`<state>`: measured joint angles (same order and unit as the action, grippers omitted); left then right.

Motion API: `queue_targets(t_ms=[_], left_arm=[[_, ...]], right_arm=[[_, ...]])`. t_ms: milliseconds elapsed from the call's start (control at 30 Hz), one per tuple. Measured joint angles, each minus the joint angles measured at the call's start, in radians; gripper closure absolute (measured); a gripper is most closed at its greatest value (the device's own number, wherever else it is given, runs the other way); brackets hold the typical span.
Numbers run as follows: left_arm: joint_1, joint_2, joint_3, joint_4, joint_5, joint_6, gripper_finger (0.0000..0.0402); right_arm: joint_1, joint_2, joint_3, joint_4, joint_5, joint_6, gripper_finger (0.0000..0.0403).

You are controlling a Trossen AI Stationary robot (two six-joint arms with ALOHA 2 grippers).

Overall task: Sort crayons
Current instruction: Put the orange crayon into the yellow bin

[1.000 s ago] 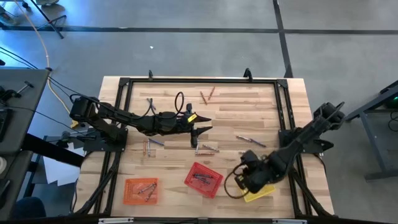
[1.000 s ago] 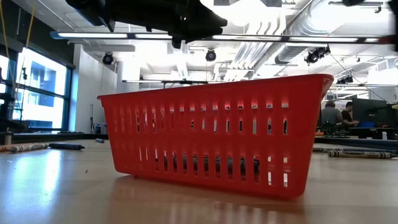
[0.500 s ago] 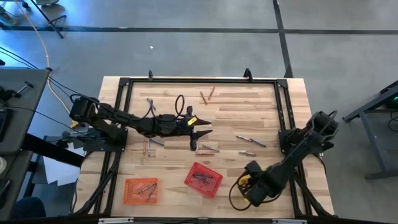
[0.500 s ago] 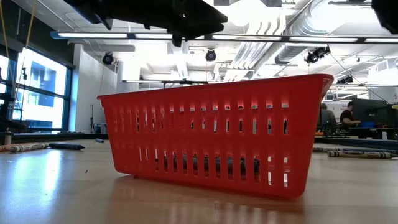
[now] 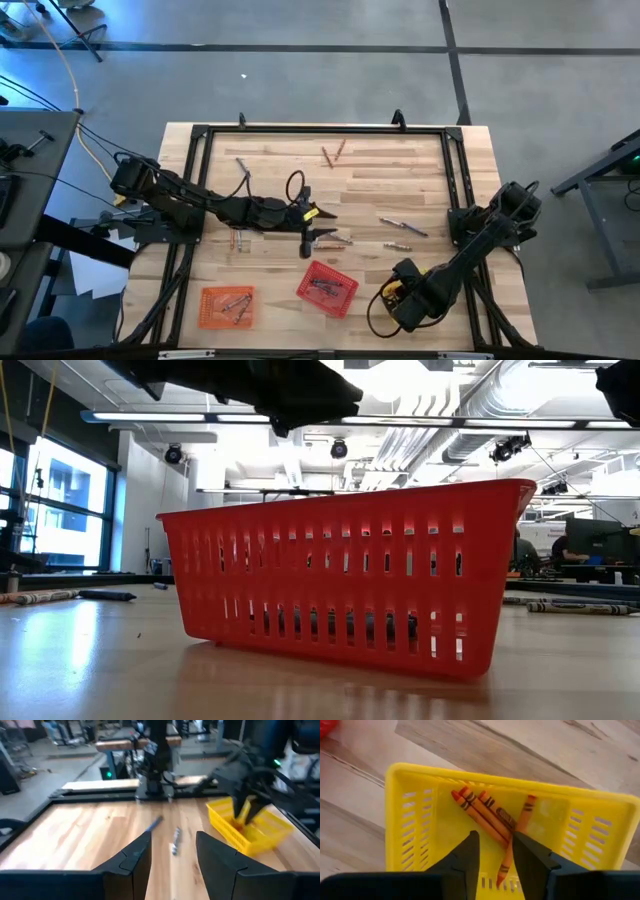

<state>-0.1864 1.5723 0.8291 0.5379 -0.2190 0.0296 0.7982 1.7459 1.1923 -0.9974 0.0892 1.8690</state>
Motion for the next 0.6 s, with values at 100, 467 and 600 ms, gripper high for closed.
queue_targets(t_ms=[100,467,600], left_arm=[[-0.015,0.0,0.0,-0.025,0.001,0.002,0.0261],[-0.026,0.0,0.0,-0.047,0.0,0.023,0.0261],[-0.034,0.0,0.0,-0.079,-0.008,0.008,0.0261]], right_arm=[[-0.002,-0.004,0.016,-0.024,-0.021,0.016,0.0286],[-0.111,-0.007,0.232,-0.232,0.378,-0.243,0.0301],[-0.219,-0.007,0.233,-0.259,0.443,-0.442,0.0302]])
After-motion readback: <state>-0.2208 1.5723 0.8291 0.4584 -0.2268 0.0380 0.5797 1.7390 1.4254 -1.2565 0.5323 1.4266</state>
